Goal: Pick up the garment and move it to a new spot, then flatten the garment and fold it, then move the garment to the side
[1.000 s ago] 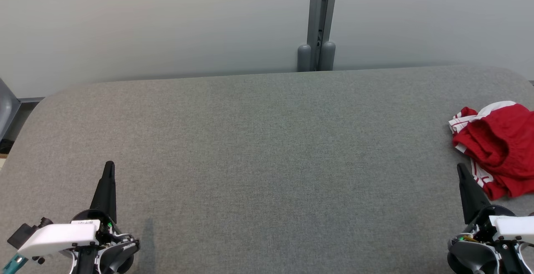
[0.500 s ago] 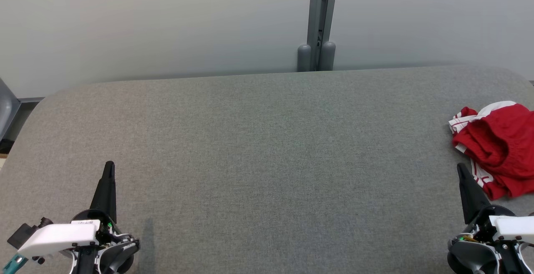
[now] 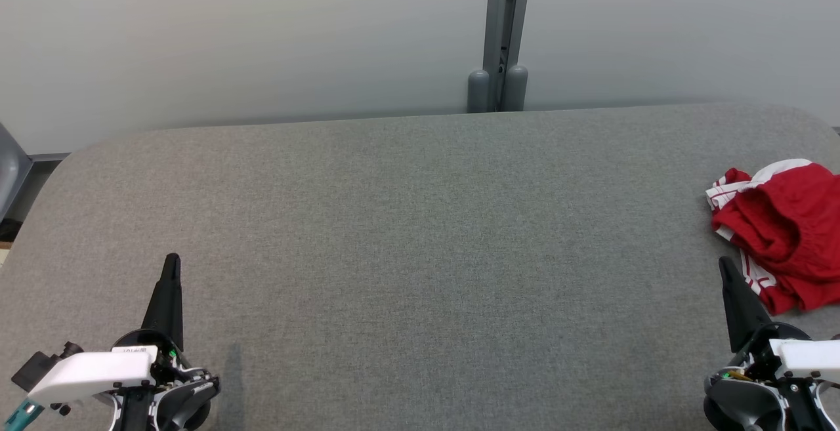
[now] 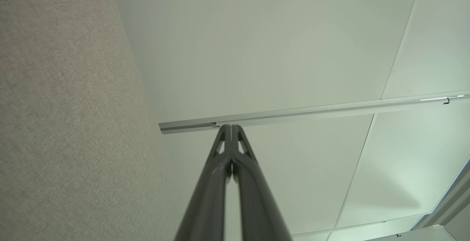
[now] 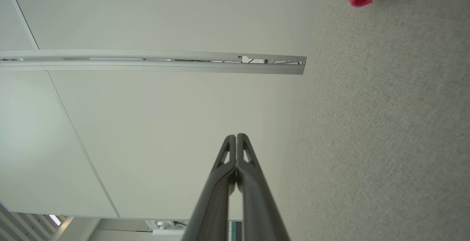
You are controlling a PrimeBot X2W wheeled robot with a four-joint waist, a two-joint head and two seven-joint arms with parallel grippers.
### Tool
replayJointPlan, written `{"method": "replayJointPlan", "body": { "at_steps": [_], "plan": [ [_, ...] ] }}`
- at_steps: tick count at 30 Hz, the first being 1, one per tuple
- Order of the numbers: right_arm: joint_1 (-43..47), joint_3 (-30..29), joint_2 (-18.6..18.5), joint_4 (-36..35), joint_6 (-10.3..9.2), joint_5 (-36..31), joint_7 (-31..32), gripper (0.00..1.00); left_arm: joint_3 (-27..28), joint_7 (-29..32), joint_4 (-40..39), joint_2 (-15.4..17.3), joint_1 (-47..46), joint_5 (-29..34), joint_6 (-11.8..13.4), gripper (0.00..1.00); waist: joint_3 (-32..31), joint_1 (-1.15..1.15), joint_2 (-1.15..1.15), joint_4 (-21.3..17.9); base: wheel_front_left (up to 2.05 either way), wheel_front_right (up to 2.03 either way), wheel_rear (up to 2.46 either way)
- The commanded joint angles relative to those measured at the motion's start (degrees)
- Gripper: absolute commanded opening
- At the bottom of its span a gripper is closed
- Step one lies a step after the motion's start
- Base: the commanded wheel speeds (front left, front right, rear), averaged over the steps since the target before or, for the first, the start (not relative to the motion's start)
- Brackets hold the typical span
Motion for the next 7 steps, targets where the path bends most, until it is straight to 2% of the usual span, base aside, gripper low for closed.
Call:
{"method": "replayJointPlan", "body": {
  "at_steps": [1, 7],
  "plan": [
    [-0.51, -0.07, -0.51, -0.18, 0.02, 0.15, 0.16, 0.0, 0.22, 0.18, -0.18, 0.3, -0.68, -0.07, -0.18, 0.0, 0.0, 0.0, 0.0, 0.0, 0.0, 0.0, 0.0],
    [-0.51, -0.07, -0.51, -0.18, 0.02, 0.15, 0.16, 0.0, 0.22, 0.18, -0.18, 0.3, -0.68, -0.07, -0.18, 0.0, 0.0, 0.0, 0.0, 0.0, 0.0, 0.0, 0.0]
  ]
}}
